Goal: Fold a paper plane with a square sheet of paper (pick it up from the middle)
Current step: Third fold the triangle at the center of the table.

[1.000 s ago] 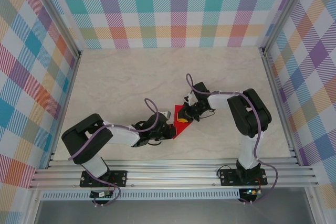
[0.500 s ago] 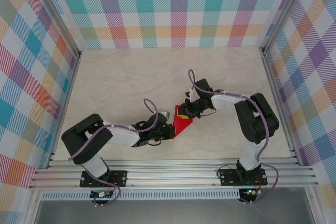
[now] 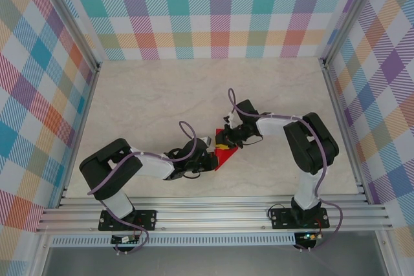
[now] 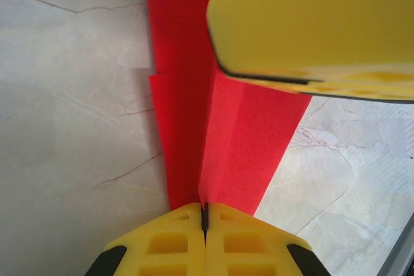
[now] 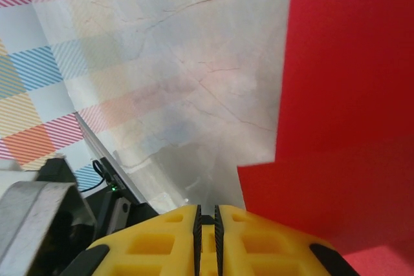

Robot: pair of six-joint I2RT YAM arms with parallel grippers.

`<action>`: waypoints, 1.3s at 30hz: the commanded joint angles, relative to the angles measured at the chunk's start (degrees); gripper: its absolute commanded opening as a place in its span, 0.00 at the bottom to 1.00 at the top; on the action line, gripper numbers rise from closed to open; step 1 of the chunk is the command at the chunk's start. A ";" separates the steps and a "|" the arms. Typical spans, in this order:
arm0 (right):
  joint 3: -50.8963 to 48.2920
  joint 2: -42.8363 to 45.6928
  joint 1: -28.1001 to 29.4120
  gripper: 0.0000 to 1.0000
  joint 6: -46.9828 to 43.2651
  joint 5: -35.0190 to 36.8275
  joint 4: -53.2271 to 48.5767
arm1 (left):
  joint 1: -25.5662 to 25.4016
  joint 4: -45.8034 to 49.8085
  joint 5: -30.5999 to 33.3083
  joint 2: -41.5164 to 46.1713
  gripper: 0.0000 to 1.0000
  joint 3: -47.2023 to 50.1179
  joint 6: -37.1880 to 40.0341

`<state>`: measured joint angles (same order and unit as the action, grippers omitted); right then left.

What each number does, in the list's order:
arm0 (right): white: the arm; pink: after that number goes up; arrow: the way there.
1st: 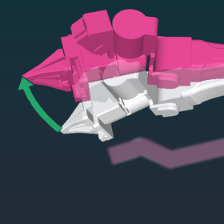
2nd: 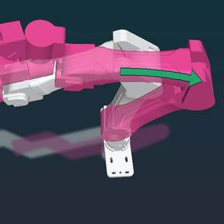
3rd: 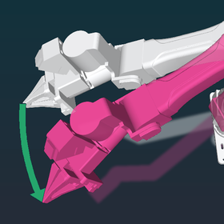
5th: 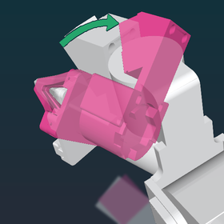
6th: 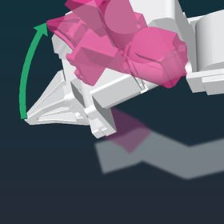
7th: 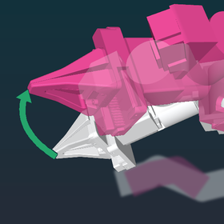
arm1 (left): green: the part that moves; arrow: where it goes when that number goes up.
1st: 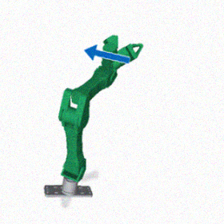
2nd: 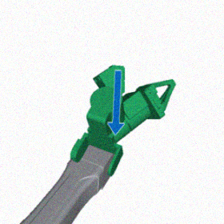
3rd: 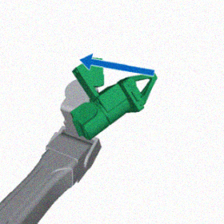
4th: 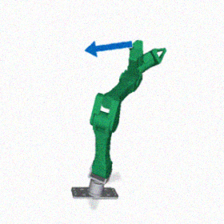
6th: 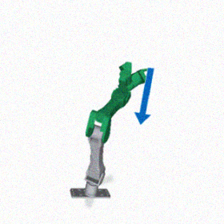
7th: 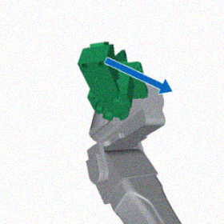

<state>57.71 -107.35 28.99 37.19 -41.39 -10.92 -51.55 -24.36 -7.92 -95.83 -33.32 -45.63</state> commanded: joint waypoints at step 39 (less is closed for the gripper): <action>0.69 -6.90 -0.14 0.12 -4.24 8.70 -4.20 | -0.98 7.22 -2.11 5.08 0.06 3.35 1.33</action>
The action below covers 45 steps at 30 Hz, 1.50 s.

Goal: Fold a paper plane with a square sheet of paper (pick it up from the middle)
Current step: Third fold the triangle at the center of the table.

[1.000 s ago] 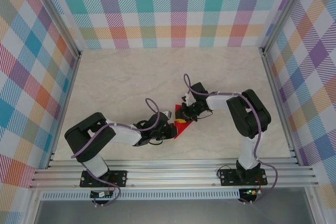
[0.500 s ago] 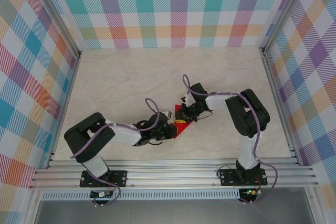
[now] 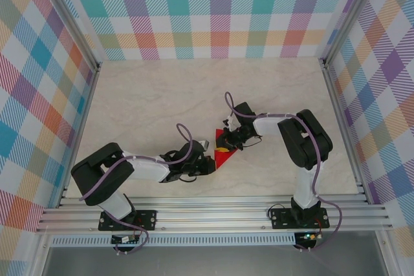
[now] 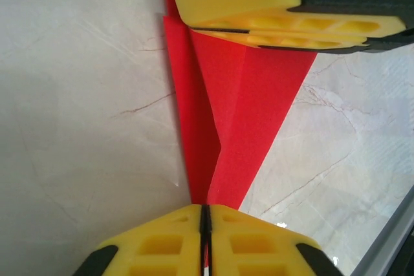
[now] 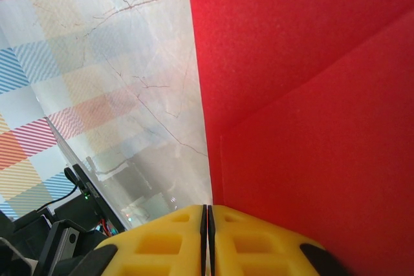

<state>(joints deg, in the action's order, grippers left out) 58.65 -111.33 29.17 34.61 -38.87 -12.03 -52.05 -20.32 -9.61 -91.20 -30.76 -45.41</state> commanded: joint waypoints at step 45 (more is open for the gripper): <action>-0.13 -4.25 -0.34 0.11 -2.58 7.25 -4.17 | 2.66 0.24 -5.48 -6.43 0.12 -6.53 -1.17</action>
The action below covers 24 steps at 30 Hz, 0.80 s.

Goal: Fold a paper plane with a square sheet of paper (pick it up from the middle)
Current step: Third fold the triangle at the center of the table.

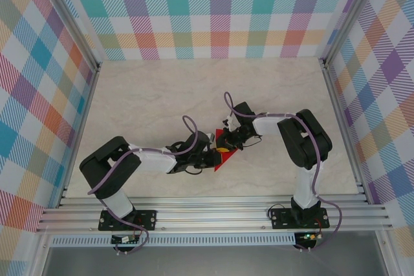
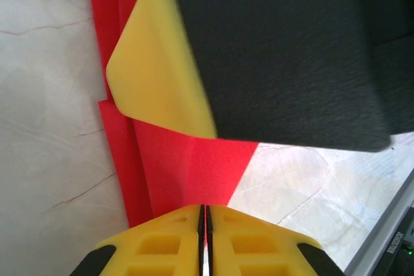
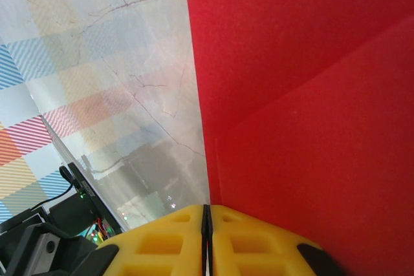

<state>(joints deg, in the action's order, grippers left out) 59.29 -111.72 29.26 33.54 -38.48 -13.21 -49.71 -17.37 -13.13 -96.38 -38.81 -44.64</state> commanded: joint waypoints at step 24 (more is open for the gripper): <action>-0.35 -4.69 -0.42 0.11 -1.12 8.03 -3.71 | -4.51 4.86 -5.60 -2.55 0.12 7.11 -3.26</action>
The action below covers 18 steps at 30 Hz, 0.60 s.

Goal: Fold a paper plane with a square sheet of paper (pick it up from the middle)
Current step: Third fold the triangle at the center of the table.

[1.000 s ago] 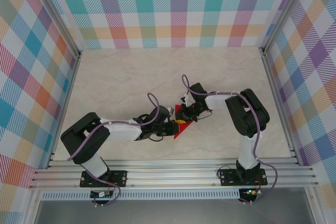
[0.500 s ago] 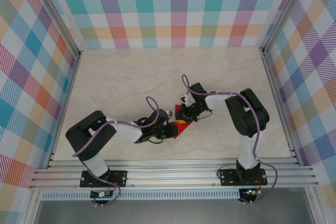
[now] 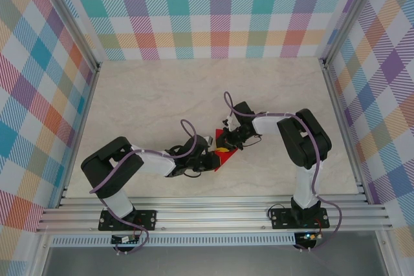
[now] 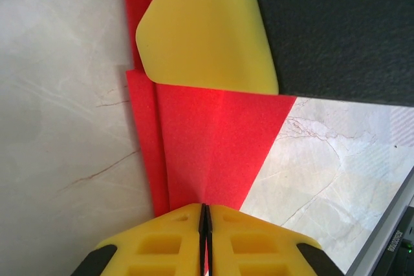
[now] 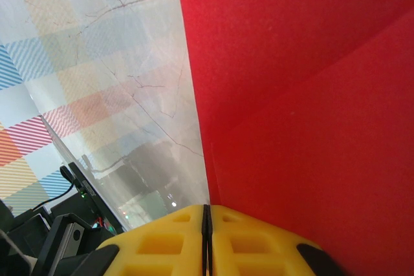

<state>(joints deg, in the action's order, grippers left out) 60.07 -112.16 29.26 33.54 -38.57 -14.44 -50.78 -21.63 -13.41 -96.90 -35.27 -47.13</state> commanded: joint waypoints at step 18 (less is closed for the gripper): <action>-0.92 -3.96 -0.43 0.11 -1.14 8.34 -2.97 | -3.71 15.39 -5.75 1.70 0.14 5.63 0.31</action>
<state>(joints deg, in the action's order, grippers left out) 60.18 -112.20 29.26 33.54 -38.50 -14.63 -52.01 -20.88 -13.45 -94.56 -33.17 -46.92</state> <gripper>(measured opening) 0.106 0.139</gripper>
